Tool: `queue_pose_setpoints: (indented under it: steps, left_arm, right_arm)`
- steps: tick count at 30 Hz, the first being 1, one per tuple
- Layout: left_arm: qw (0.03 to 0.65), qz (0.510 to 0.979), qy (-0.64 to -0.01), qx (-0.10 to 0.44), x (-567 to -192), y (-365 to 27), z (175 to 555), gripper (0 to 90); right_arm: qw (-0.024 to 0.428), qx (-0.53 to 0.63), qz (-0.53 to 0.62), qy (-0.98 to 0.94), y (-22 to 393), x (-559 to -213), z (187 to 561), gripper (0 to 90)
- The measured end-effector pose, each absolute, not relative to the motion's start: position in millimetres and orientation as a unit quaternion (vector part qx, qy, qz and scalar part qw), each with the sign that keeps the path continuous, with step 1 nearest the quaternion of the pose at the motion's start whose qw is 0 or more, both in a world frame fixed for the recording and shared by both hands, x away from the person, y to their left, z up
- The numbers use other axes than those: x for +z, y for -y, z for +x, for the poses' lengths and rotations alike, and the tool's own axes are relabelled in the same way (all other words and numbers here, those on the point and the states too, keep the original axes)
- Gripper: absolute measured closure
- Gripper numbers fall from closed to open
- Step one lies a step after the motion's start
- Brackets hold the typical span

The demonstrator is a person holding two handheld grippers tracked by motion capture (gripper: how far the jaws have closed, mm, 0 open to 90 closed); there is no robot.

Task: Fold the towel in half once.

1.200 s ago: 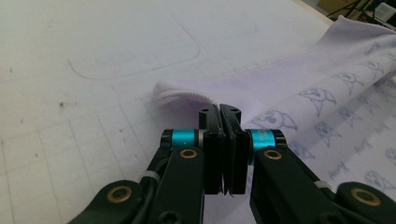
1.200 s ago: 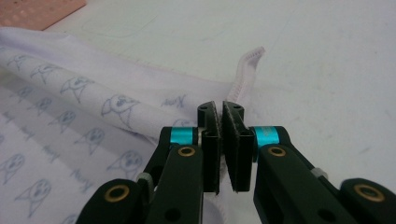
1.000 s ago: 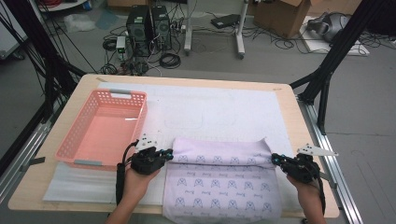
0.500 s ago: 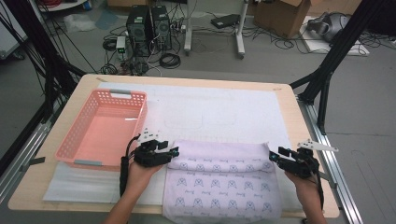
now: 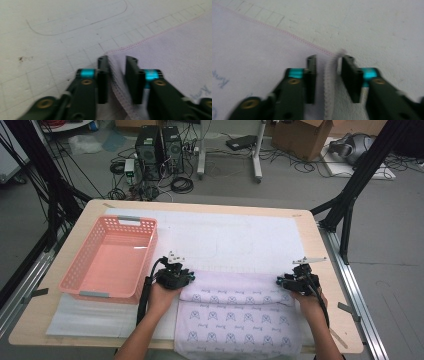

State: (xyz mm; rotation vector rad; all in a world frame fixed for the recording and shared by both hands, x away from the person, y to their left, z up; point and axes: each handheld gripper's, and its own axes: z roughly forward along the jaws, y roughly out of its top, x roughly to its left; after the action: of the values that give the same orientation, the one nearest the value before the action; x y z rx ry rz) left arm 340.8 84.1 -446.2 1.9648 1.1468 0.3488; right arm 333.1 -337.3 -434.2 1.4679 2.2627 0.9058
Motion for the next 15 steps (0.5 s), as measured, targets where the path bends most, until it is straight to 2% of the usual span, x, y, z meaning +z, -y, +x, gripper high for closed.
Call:
queue_pose_setpoints:
  steps: [2, 9, 15]
  left_arm:
    - [0.423, 0.768, -0.459, 0.143, -443.7, -85.8, 339.3, 85.5]
    - [0.471, 0.747, -0.444, 0.15, -425.5, -92.4, 323.2, 85.9]
    - [0.499, 0.739, -0.428, 0.148, -417.7, -103.7, 299.5, 85.8]
  right_arm:
    - [0.157, 0.314, 0.498, -0.793, 337.1, -432.1, 330.3, 85.8]
    - [0.19, 0.365, 0.475, -0.778, 344.1, -418.3, 311.4, 86.0]
    - [0.196, 0.402, 0.461, -0.766, 348.0, -414.6, 284.1, 85.7]
